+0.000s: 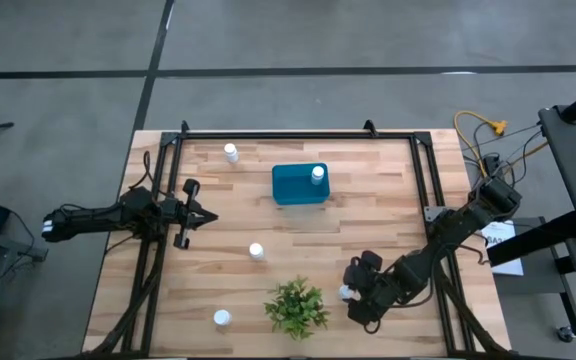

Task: Pick and place pill bottles into a basket
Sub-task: Put the white pill bottle into the blue bin

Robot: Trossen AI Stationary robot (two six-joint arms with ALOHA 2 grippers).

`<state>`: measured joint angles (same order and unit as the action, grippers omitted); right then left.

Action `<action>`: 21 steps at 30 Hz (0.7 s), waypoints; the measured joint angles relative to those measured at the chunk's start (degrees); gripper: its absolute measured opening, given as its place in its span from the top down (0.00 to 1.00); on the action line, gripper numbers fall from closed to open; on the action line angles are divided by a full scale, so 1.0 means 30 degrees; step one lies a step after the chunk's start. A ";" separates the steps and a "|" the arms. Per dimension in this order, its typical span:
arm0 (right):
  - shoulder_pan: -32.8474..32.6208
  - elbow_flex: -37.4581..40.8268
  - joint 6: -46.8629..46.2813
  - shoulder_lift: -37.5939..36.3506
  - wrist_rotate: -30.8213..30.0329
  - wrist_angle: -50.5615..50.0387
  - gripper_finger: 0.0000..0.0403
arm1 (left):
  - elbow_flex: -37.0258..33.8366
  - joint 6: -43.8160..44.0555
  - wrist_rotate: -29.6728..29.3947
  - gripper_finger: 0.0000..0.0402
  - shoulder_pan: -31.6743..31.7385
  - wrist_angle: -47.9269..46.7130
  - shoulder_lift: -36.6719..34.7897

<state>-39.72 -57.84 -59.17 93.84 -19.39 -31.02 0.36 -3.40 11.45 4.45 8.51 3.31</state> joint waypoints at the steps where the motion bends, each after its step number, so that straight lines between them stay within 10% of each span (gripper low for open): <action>1: 0.0005 0.0000 -0.0073 0.0000 0.0031 0.0008 0.18 | 0.0000 0.0004 -0.0003 1.00 0.0000 0.0007 0.0000; 21: 0.0136 0.1188 -0.0414 0.0000 0.0538 0.2121 0.18 | 0.0000 0.0005 0.0000 1.00 0.0000 0.0000 0.0005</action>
<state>-39.31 -54.28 -60.41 93.84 -17.78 -24.66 0.36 -3.38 11.45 4.45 8.51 3.33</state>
